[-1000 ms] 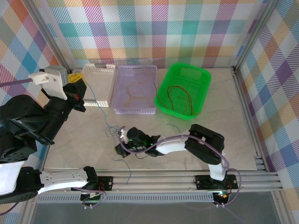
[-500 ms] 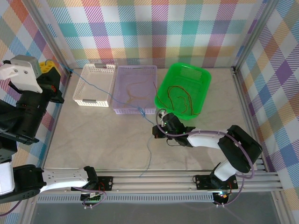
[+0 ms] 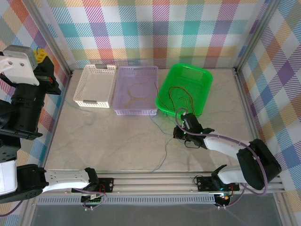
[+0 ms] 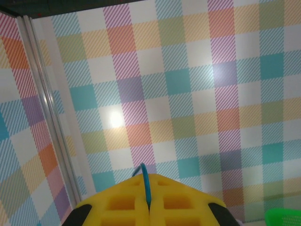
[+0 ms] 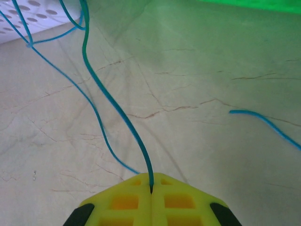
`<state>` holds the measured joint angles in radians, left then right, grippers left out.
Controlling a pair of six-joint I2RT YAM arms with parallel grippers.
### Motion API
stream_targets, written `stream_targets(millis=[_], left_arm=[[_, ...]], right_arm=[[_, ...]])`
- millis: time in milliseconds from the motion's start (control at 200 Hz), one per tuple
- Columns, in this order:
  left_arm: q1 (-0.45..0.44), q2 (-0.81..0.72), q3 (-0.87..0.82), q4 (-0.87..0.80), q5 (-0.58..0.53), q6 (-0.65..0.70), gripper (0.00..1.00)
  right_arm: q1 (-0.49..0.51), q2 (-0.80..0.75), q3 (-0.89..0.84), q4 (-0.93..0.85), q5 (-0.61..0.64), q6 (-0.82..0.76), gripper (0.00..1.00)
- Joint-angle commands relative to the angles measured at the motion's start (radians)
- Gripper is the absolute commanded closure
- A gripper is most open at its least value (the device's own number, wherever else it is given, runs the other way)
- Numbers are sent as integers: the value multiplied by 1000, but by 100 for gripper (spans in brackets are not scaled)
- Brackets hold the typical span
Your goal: Untangle the cables
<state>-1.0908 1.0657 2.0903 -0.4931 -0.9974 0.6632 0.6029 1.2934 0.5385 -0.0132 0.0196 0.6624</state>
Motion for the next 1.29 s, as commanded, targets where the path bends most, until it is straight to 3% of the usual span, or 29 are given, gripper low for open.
stream_targets(millis=[0, 135, 430, 615, 915, 1290], left_arm=[[-8, 11, -39, 114, -18, 97, 100], [18, 17, -120, 200, 2, 180, 100], [179, 23, -286, 261, 108, 142, 100], [374, 95, -269, 135, 239, -98, 100], [668, 313, -122, 60, 397, -386, 100], [876, 525, 13, 47, 491, -547, 100]], right_arm=[[-12, -119, -17, -65, 13, -54, 100], [-12, -298, 0, -93, -71, -112, 100], [-12, -525, 154, -242, -224, -206, 100], [-12, -554, 214, -267, -326, -216, 100], [-11, -564, 279, -309, -381, -244, 100], [-11, -529, 349, -321, -472, -264, 100]])
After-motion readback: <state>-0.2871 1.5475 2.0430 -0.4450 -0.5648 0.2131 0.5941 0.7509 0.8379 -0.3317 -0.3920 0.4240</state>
